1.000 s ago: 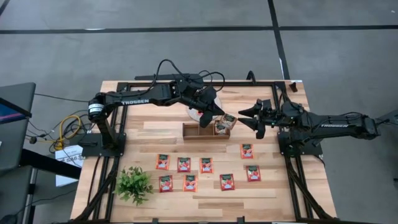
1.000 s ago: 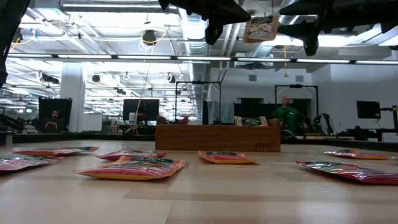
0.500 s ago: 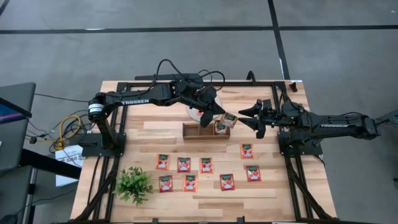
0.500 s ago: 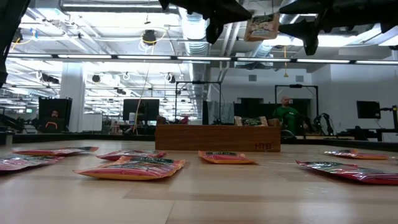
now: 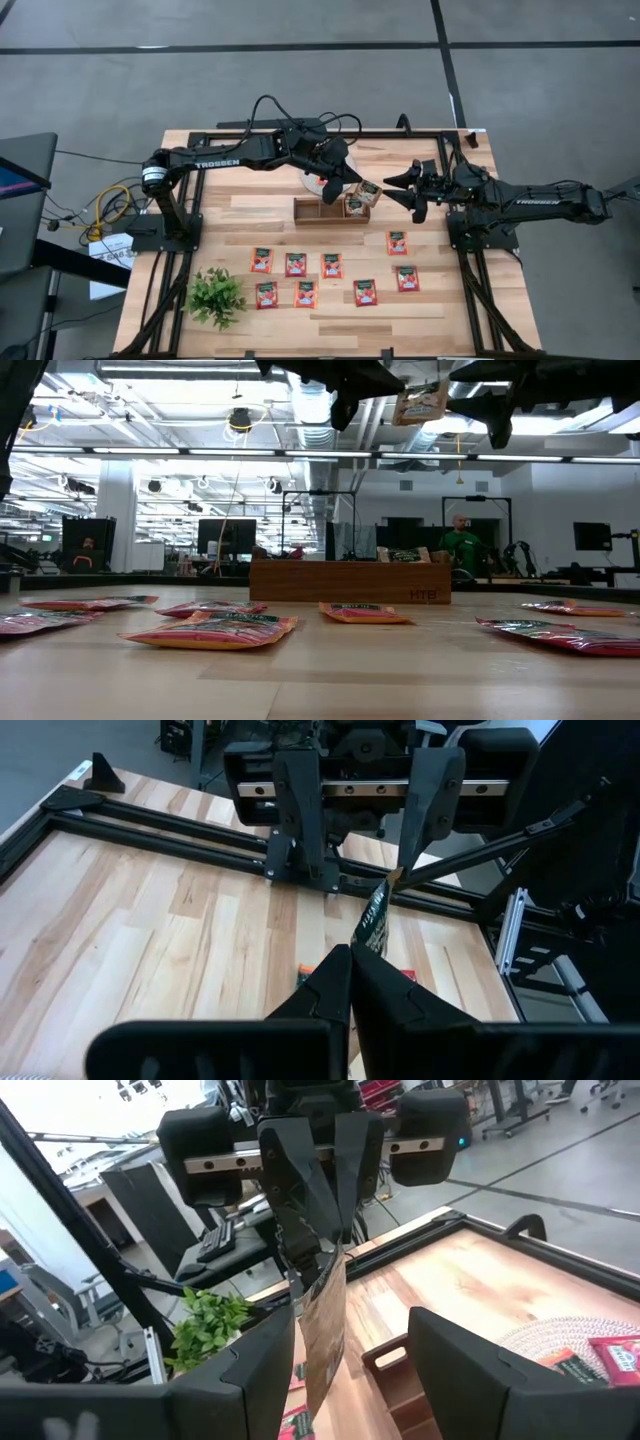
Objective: Pick & Place Tea
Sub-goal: Put the brown tea bag into the right section of the wooden organizer
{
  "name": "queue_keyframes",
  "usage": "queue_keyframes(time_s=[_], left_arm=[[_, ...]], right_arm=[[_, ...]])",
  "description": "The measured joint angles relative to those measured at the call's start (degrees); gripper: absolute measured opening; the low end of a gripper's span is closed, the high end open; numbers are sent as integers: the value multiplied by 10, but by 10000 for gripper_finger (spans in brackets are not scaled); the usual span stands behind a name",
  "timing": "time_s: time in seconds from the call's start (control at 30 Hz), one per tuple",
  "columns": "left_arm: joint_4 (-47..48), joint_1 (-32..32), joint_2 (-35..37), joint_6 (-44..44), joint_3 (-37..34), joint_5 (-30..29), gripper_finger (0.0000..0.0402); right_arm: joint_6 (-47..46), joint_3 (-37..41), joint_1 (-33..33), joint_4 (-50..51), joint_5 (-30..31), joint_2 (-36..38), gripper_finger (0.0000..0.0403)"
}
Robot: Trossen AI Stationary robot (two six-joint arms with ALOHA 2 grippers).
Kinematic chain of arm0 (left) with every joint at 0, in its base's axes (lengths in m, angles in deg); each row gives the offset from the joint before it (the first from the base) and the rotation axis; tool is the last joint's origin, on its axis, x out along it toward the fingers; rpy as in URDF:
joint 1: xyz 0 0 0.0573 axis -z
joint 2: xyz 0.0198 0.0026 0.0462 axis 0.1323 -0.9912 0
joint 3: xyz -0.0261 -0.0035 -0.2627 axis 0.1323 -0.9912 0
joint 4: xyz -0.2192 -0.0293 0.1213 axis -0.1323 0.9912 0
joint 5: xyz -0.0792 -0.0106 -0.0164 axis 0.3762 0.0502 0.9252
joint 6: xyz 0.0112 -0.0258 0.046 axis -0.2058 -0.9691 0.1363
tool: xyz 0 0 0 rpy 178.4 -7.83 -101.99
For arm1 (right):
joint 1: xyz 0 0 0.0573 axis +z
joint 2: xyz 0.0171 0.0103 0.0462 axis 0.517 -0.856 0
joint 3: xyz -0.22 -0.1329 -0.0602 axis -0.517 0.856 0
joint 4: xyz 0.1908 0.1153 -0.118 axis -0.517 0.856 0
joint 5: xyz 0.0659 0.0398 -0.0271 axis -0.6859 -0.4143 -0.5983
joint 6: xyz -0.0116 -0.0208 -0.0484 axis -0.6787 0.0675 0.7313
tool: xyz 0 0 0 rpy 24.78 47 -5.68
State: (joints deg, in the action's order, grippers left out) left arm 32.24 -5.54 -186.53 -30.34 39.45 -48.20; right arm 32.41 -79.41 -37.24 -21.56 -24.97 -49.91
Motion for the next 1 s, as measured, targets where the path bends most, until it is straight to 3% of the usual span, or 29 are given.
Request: queue_keyframes(time_s=[1.0], left_arm=[[-12,0,0,-3,0,12,0]], right_arm=[[-10,0,-8,-30,-6,-39,178]])
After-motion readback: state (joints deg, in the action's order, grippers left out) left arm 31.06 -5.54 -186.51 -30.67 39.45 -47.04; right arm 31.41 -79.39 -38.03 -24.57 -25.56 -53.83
